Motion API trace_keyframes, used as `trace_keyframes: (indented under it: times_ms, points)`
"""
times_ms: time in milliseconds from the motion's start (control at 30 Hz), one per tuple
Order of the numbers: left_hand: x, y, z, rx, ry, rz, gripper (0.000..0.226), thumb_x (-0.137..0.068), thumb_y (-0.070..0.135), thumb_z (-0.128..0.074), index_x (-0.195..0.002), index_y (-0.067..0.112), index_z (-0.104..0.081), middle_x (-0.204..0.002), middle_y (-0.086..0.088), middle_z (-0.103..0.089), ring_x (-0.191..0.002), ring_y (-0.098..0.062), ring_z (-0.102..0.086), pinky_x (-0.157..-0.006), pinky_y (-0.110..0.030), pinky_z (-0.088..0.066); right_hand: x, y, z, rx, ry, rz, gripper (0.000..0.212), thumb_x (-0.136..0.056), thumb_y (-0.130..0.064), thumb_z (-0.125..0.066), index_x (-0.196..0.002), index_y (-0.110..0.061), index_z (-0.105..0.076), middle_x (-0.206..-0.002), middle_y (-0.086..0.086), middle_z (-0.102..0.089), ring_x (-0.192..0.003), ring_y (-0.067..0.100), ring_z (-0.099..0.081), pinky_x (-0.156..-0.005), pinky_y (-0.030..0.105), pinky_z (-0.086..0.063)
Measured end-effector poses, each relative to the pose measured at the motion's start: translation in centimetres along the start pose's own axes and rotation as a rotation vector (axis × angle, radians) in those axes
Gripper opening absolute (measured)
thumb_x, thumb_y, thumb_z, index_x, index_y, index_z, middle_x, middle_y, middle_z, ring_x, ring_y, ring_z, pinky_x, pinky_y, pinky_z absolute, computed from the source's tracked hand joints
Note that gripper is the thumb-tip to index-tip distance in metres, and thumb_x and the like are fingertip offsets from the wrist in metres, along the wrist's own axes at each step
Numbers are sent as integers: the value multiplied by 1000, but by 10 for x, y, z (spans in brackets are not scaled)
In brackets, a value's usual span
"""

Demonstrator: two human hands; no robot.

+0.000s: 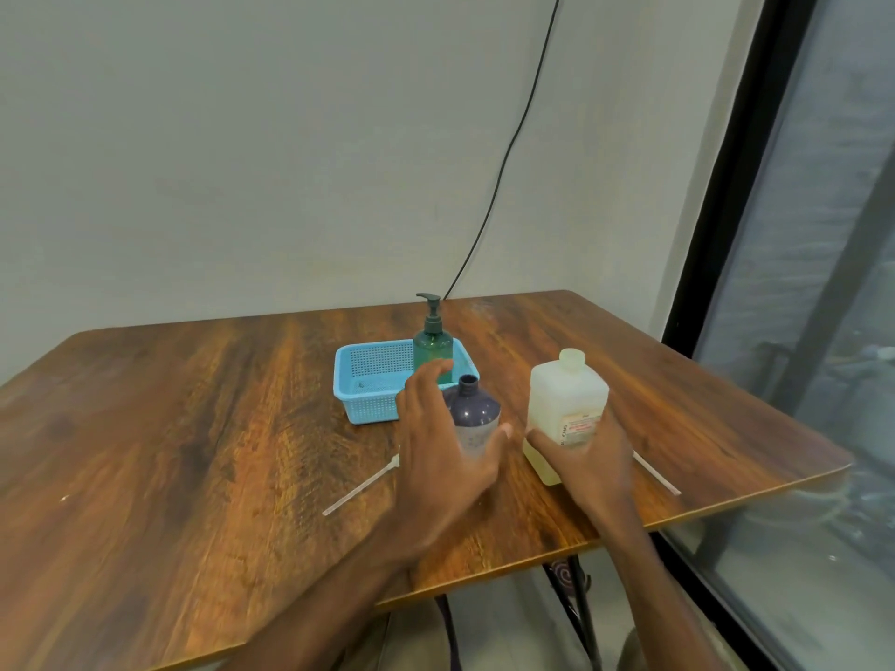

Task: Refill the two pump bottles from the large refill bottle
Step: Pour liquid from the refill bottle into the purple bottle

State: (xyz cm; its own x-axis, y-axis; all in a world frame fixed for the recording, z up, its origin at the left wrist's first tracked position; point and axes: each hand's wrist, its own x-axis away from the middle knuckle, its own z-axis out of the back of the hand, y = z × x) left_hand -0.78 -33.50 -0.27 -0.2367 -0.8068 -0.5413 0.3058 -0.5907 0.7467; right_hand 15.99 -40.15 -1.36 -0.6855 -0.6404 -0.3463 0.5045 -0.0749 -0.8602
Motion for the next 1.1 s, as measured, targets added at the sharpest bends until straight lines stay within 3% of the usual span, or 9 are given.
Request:
trace_keyframes:
  times_ms: [67,167,267,433,667,733,833,967,1100]
  points:
    - [-5,-9,4,19,-85,90,109,-72,53,-92,-153,41,-20,-159,6,-32,-145,-12,-38,-117,-33,-42,4,0,4,14,-10,-10,90,-70,-41,-90,-144,-23,-43,-144,0,-56,-128,20,-56,-90,35,-55]
    - [-13,-22,8,50,-182,136,109,-70,55,-94,-153,38,-25,-156,9,-41,-139,-11,-46,-116,-37,-47,11,-5,15,49,-28,33,80,-70,-37,-90,-137,-21,-51,-136,-3,-61,-115,13,-59,-72,18,-48]
    - [-18,-32,7,98,-240,144,94,-67,53,-96,-141,38,-40,-135,18,-56,-115,0,-59,-94,-17,-51,15,-12,26,91,-39,71,72,-70,-30,-91,-130,-22,-53,-117,-14,-54,-103,5,-52,-63,10,-37]
    - [-32,-31,8,148,-331,52,85,-59,66,-95,-129,46,-52,-119,31,-63,-112,7,-63,-91,-18,-55,13,-20,38,216,-67,91,79,-65,-45,-90,-131,-30,-48,-121,-13,-58,-108,7,-57,-84,32,-57]
    - [-30,-31,13,206,-414,-80,69,-65,53,-93,-122,53,-54,-118,51,-58,-113,19,-58,-86,-1,-46,10,-23,51,381,-118,111,83,-65,-41,-92,-133,-26,-48,-114,-12,-58,-111,16,-61,-86,30,-53]
    - [-26,-34,15,243,-416,-83,69,-65,51,-93,-123,50,-57,-121,46,-61,-115,14,-61,-87,-3,-47,12,-21,53,398,-132,120,85,-64,-38,-93,-134,-28,-47,-112,-14,-55,-107,13,-58,-82,26,-54]
    - [-22,-40,16,276,-431,-80,74,-67,53,-94,-131,46,-59,-126,34,-66,-119,4,-64,-92,-13,-53,14,-20,56,407,-151,164,84,-65,-32,-94,-134,-33,-45,-108,-18,-51,-101,5,-50,-67,9,-35]
    - [-20,-49,17,280,-447,-78,89,-66,62,-93,-144,42,-55,-135,26,-66,-126,-4,-64,-103,-36,-58,17,-22,59,381,-184,224,83,-66,-29,-93,-126,-44,-37,-108,-19,-53,-101,8,-53,-65,11,-34]
    - [-20,-48,17,268,-458,-85,92,-68,61,-94,-147,39,-53,-139,23,-64,-129,-7,-63,-105,-42,-57,16,-24,64,417,-171,289,79,-64,-46,-92,-130,-40,-49,-100,-27,-58,-90,0,-59,-64,13,-39]
